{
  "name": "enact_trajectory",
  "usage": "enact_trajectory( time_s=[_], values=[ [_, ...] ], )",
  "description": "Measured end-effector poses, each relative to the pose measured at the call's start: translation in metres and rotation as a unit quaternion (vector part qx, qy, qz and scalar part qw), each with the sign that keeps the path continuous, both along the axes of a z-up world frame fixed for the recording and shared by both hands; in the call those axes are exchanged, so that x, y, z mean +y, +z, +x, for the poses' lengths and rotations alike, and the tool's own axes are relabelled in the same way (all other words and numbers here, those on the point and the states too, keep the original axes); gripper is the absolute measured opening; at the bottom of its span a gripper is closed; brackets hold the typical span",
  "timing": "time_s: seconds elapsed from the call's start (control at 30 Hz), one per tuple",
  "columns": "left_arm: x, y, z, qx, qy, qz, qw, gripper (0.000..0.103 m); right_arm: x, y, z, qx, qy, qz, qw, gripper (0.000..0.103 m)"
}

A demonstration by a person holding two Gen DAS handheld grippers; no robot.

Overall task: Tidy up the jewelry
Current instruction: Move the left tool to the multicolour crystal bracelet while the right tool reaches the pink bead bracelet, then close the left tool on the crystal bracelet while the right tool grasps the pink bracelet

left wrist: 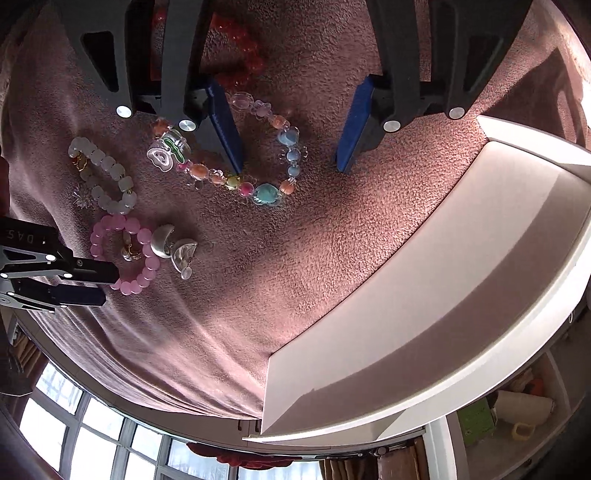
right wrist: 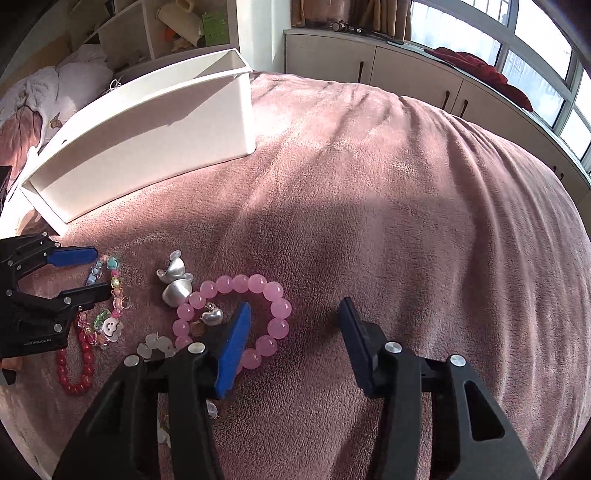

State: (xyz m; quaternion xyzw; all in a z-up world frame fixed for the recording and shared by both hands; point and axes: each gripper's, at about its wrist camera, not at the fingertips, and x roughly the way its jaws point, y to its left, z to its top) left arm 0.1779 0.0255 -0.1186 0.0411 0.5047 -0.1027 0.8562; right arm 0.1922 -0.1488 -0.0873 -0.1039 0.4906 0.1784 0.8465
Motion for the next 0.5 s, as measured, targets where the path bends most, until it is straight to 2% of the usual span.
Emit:
enact_trajectory(
  time_s=[0.07, 0.13, 0.23, 0.33, 0.5],
  values=[
    [-0.003, 0.000, -0.003, -0.004, -0.011, -0.001, 0.9999, 0.043, -0.001, -0.003, 0.001, 0.007, 0.002, 0.003, 1.000, 0.041],
    [-0.011, -0.001, -0.005, -0.009, -0.027, 0.003, 0.9996, 0.028, 0.000, -0.003, 0.001, 0.008, 0.006, 0.007, 1.000, 0.034],
    [-0.020, -0.005, -0.006, -0.011, -0.035, 0.015, 0.9992, 0.021, 0.002, -0.005, 0.000, 0.016, 0.015, 0.015, 1.000, 0.025],
    [-0.020, -0.004, -0.006, -0.006, -0.029, -0.004, 0.9995, 0.016, 0.005, -0.006, -0.002, 0.018, 0.024, 0.015, 0.999, 0.017],
    [-0.007, -0.001, -0.004, 0.005, -0.009, -0.051, 0.9987, 0.016, 0.005, -0.003, -0.007, 0.024, 0.025, 0.036, 0.999, 0.013]
  ],
)
